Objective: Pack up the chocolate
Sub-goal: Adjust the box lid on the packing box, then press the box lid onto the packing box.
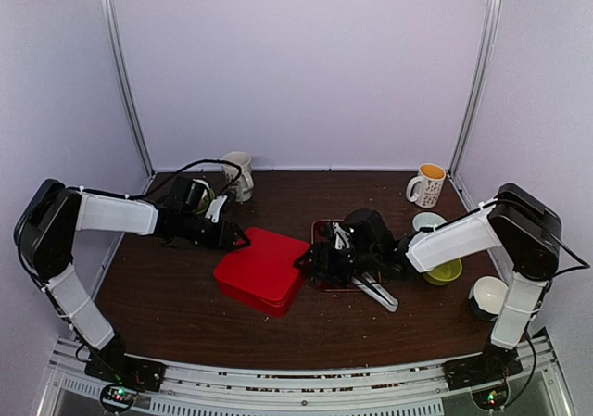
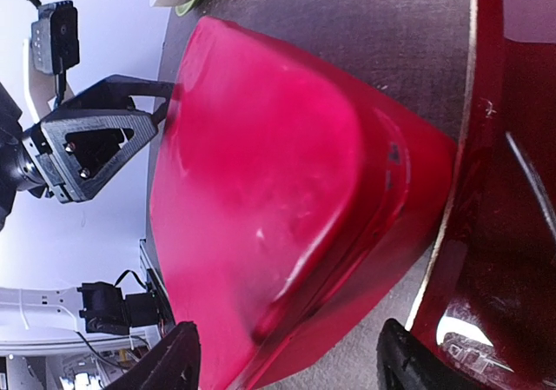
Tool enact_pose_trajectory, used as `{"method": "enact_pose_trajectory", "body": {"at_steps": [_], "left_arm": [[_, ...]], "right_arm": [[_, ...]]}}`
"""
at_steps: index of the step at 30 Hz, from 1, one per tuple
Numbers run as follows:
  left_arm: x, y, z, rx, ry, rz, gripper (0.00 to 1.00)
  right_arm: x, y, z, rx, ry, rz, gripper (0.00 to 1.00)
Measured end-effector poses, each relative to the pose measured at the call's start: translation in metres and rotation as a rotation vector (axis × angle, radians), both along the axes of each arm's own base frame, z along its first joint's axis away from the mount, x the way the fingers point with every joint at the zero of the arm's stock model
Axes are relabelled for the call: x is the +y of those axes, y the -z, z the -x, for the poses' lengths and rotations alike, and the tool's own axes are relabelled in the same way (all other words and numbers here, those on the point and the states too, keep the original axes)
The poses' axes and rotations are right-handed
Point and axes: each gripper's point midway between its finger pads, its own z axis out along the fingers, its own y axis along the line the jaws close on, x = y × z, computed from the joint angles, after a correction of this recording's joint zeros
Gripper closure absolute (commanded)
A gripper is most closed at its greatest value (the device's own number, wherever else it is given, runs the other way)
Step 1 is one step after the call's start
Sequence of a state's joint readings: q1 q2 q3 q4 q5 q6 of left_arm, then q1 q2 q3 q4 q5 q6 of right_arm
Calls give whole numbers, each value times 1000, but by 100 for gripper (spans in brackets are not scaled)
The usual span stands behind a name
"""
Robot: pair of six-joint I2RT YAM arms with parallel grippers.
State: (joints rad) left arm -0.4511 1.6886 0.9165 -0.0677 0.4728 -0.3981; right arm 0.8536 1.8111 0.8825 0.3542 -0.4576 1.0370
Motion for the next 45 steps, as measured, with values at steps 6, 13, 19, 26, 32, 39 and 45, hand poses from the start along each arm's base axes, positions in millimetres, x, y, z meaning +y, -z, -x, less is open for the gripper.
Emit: {"method": "enact_pose_trajectory", "body": {"at_steps": [6,13,19,26,32,39,45], "left_arm": [[5,-15,0,-39,-16,-13,27],[14,-6,12,-9,-28,-43,35],[18,9,26,49,-29,-46,41],[17,7,33,63,-20,-30,44],[17,8,39,82,-17,-18,45],[15,9,41,84,-14,1,47],[10,9,40,82,-9,-13,47]], "right_arm": [[5,-4,10,0,-44,-3,30],[11,-6,20,22,-78,-16,41],[16,-13,19,32,-81,-42,51],[22,-22,20,33,-86,-72,47],[19,-14,28,66,-106,-42,37],[18,4,55,127,-170,15,39],[28,10,64,156,-199,-2,42]]}}
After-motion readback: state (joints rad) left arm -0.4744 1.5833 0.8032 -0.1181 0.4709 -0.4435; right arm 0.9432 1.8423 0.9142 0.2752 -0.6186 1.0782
